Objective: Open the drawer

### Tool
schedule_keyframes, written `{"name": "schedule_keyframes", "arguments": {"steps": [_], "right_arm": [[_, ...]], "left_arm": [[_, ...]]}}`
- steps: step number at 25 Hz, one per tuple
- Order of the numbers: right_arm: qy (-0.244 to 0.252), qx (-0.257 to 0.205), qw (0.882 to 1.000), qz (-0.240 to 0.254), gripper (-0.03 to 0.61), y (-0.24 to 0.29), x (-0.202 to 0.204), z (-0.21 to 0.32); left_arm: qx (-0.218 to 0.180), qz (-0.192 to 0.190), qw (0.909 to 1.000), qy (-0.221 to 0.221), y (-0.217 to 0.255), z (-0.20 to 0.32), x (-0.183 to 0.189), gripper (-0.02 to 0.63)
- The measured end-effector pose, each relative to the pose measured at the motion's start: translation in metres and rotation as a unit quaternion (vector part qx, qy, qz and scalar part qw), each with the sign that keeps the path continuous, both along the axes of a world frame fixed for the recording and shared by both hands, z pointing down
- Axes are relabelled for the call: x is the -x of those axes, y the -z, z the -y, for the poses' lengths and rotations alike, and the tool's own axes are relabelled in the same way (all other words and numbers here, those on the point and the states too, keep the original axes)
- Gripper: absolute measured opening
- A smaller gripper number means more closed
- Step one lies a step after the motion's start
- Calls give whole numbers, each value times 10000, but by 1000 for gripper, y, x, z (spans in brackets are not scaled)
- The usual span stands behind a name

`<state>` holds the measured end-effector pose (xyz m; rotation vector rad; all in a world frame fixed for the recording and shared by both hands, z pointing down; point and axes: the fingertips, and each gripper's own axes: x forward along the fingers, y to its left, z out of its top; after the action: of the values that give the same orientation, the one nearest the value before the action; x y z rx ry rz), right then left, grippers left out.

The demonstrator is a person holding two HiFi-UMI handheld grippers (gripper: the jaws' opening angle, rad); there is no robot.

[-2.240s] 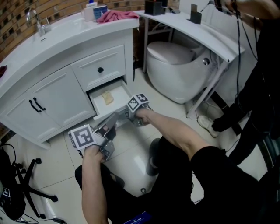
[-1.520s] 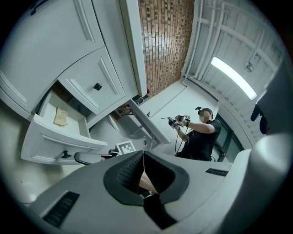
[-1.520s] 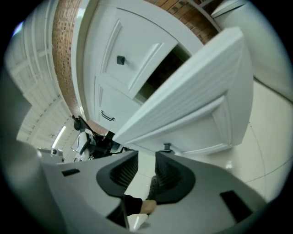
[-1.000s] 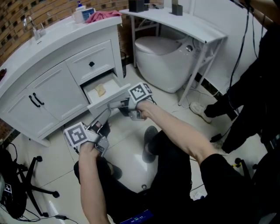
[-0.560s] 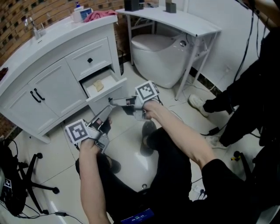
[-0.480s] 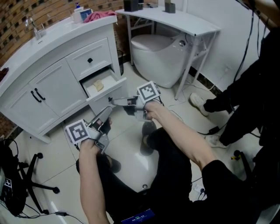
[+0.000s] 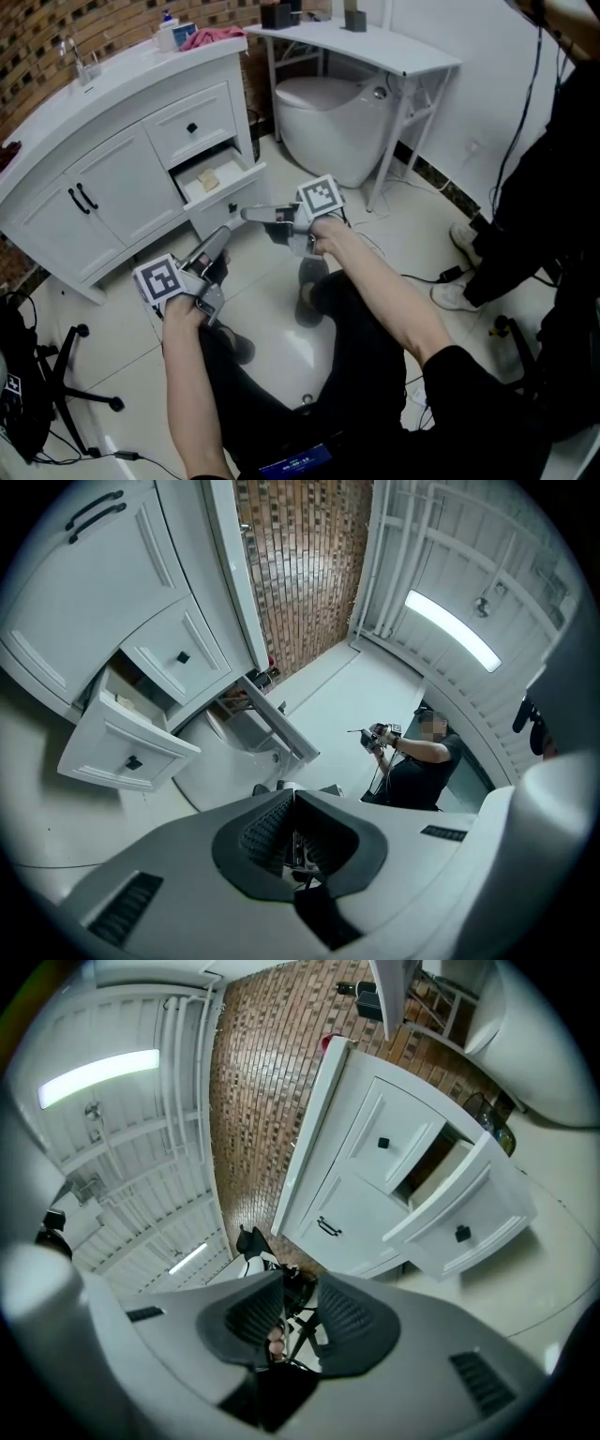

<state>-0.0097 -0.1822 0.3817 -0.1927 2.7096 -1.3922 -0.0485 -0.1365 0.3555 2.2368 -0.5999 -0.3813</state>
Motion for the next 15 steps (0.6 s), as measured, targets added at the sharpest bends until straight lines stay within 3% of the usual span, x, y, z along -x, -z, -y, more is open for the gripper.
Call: {"name": "schedule_keyframes", "arguments": {"steps": [9, 13, 15], "right_arm": [[-59, -1, 9996, -270, 118, 8, -6, -11], [3, -402, 9980, -481, 118, 31, 2, -22], [31, -349, 9982, -496, 118, 21, 3, -22]], "left_arm": [[120, -399, 9990, 150, -5, -2, 12, -9], [-90, -221, 9996, 149, 4, -3, 22, -9], [-123, -204, 9997, 94, 5, -2, 20, -9]]}}
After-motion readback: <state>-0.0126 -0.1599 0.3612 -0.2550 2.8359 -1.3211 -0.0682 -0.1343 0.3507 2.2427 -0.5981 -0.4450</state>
